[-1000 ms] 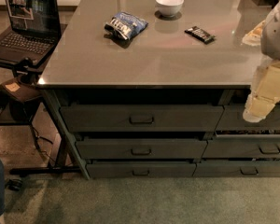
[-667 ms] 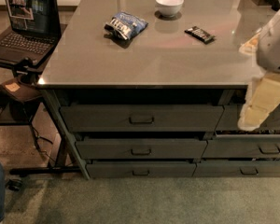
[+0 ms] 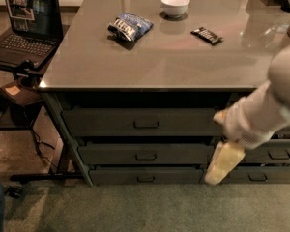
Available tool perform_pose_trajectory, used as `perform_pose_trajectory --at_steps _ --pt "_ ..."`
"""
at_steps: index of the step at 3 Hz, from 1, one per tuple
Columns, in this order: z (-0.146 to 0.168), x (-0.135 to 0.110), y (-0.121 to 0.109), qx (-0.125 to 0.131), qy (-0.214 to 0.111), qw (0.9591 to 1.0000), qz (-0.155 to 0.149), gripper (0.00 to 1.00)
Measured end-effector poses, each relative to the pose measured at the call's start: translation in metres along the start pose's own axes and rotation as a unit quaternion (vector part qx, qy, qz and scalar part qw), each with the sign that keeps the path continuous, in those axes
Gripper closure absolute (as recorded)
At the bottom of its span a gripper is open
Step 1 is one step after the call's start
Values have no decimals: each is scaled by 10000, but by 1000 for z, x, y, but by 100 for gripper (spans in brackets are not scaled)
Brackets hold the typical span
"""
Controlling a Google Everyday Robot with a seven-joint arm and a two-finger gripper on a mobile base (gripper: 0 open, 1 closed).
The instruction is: Open bottom drawer
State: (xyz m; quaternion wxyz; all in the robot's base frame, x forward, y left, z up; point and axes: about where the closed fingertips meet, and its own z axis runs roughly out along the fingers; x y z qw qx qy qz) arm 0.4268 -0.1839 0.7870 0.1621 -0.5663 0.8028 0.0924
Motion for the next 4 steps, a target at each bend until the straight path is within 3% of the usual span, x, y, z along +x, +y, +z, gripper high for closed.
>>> perform_pose_trajectory --at_steps 1,2,4 --pt "93 29 14 -400 -342 9974 491 0" --pt "155 45 15 -505 -673 9929 841 0" --pt "176 49 14 -524 -705 9916 948 0"
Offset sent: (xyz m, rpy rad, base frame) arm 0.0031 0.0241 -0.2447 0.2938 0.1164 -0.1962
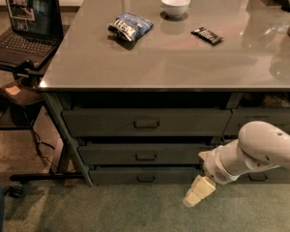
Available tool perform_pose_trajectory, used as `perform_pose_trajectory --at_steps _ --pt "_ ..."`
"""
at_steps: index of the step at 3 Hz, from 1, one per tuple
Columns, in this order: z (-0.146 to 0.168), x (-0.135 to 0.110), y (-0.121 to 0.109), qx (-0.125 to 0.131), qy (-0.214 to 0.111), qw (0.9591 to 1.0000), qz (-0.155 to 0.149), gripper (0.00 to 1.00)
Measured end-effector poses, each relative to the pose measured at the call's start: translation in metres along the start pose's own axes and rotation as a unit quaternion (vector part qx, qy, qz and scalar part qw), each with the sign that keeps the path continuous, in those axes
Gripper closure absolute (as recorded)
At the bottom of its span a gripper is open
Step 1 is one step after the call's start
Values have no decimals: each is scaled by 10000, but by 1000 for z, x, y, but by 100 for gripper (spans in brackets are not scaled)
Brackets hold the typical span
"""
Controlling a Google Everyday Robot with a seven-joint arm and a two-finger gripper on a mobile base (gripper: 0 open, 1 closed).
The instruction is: Open bottom drawer
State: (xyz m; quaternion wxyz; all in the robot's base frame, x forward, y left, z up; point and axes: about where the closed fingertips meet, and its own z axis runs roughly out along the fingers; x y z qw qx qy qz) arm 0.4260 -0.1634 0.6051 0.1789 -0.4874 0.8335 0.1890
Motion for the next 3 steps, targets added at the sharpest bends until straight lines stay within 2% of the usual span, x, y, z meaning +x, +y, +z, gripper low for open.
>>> perform_pose_trajectory --at_steps 1,2,3 --pt "44 5 13 -216 -596 9979 162 0" --pt "89 -13 -4 -59 -1667 9858 193 0" --pt "123 -2 6 -305 -1788 9833 154 0"
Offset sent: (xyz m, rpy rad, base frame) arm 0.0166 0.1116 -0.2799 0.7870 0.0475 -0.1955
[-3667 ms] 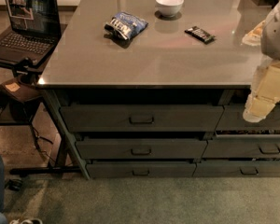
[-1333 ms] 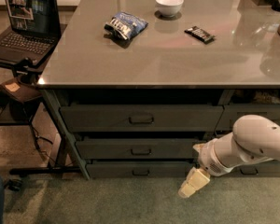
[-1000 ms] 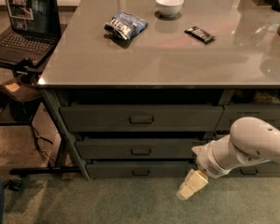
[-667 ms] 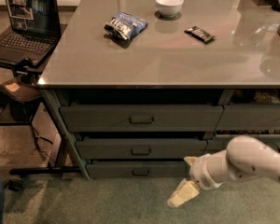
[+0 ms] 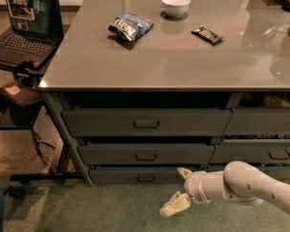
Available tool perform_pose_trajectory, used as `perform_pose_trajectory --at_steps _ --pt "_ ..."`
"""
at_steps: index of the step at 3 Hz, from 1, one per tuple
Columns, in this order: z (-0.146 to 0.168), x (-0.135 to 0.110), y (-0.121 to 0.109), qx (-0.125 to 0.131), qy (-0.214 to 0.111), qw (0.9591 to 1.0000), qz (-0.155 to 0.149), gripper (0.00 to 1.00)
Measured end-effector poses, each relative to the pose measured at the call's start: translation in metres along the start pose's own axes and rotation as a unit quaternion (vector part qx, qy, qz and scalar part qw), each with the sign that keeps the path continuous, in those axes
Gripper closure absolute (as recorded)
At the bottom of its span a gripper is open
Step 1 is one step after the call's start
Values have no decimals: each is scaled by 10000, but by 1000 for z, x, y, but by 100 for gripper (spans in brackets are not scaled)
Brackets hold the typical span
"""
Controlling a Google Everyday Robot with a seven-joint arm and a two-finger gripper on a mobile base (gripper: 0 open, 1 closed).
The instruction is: Open bottom drawer
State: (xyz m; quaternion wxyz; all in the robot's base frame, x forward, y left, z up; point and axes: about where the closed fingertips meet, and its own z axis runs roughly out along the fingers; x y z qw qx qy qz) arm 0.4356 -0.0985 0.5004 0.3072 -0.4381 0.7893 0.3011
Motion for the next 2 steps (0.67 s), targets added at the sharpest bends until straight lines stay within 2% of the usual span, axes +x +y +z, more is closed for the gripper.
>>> perform_pose_trajectory --at_steps 1,2 --pt "-2 0 1 -3 31 10000 45 0" --pt "16 19 -17 292 -82 9995 8 0"
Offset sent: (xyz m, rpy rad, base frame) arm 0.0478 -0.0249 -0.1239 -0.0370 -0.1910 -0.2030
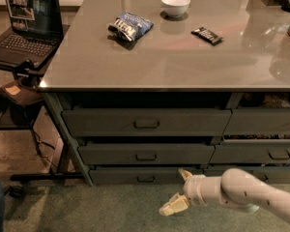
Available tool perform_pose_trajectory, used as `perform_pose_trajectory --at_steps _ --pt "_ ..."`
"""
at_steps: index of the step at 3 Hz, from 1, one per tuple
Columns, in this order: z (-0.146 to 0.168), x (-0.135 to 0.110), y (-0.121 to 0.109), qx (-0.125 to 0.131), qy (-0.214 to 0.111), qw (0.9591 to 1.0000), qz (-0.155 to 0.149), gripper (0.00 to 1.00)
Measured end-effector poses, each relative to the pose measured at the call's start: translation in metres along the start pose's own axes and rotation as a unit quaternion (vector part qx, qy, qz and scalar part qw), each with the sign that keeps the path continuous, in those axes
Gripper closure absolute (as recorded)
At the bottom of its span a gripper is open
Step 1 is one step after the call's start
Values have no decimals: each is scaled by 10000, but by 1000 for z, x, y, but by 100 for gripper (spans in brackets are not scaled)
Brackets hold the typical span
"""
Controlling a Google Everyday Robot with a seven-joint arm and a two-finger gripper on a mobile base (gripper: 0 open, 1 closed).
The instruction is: Open bottom drawer
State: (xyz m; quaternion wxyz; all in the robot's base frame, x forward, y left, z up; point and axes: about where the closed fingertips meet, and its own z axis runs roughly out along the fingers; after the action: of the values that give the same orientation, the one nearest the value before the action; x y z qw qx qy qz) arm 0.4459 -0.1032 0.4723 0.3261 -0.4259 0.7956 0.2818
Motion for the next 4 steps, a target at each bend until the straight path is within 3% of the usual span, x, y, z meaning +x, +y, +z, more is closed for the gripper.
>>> perform_pose_trajectory --at_steps 1,2,3,4 --pt "27 47 -28 656 -214 9975 160 0" --pt "32 54 -44 998 -254 9944 253 0" --pt "41 60 -47 1019 -304 9938 308 0" --pt "78 80 -70 1285 -332 9910 141 0"
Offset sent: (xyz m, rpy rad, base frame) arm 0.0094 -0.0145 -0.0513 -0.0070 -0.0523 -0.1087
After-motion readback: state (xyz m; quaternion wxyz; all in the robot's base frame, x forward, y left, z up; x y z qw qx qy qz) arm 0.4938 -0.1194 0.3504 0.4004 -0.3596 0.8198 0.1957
